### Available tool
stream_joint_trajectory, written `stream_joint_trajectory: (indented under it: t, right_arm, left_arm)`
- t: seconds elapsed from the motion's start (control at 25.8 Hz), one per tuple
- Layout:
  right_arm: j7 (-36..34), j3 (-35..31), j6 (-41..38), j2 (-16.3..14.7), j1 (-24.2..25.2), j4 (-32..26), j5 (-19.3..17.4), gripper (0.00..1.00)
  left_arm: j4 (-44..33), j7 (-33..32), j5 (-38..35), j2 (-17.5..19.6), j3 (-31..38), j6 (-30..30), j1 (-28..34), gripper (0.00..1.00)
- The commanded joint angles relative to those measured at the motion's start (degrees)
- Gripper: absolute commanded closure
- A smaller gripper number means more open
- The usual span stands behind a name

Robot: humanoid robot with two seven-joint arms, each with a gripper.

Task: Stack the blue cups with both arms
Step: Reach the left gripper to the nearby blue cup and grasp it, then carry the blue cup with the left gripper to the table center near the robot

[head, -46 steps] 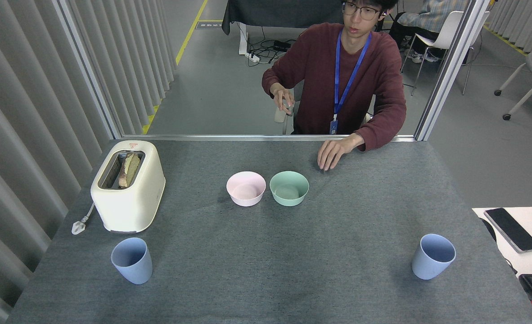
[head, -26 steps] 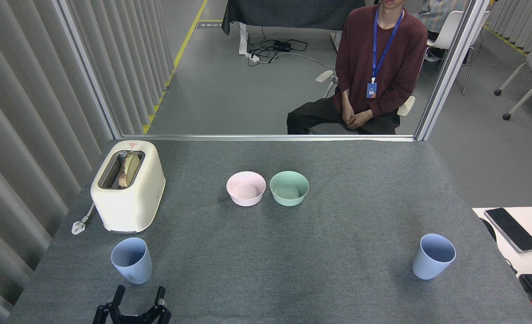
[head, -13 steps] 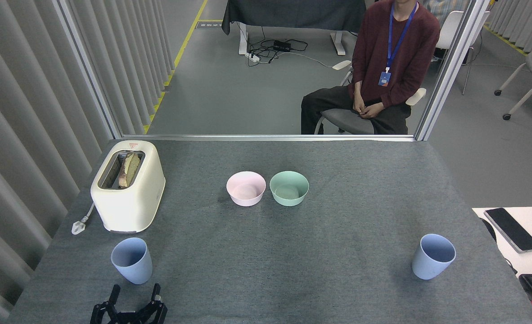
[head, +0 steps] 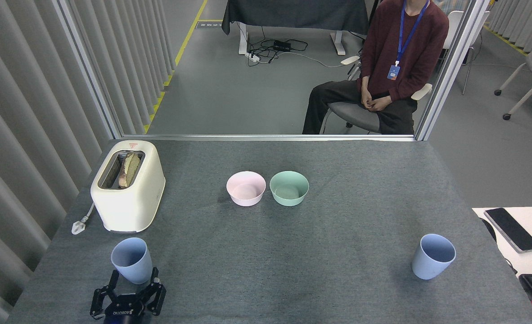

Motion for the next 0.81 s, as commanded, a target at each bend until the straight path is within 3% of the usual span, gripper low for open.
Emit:
stream_joint_trajectory:
  t: [0.0, 0.23, 0.27, 0.31, 0.35, 0.5, 0.58, 0.78]
  right_arm:
    - [0.01, 0.0, -0.02, -0.14, -0.01, 0.06, 0.08, 0.0]
    - [0.01, 0.0, -0.02, -0.14, -0.01, 0.06, 1.31, 0.0]
    - [0.01, 0.0, -0.02, 0.04, -0.01, 0.06, 1.57, 0.0]
    - [0.01, 0.0, -0.02, 0.21, -0.01, 0.06, 1.75, 0.0]
    - [0.01, 0.0, -0.02, 0.21, -0.01, 0.06, 1.75, 0.0]
    - [0.01, 0.09, -0.02, 0.12, -0.01, 0.06, 1.83, 0.0]
    - [0.01, 0.09, -0.02, 0.12, -0.01, 0.06, 1.83, 0.0]
    - [0.01, 0.18, -0.02, 0.56, -0.53, 0.06, 2.8, 0.0]
  left_arm:
    - [2.95, 0.08, 0.07, 0.0, -0.01, 0.8, -2.83, 0.0]
    - [5.41, 0.26, -0.02, -0.26, -0.1, 0.8, -5.82, 0.01]
    - [5.94, 0.34, -0.11, -0.26, -0.28, 0.8, -6.09, 0.18]
    - [5.94, 0.43, -0.2, -0.26, -0.72, 0.89, -6.09, 0.49]
    - [6.03, 0.43, -0.29, -0.09, -1.68, 0.89, -6.0, 0.67]
    - [4.1, 0.43, -0.37, -0.26, -3.0, 1.15, -5.03, 0.69]
    - [-2.14, -0.18, -0.29, -0.35, -4.76, 0.54, -2.84, 0.68]
    - [-11.46, -0.45, -0.55, -0.44, -22.16, -0.16, -0.55, 0.67]
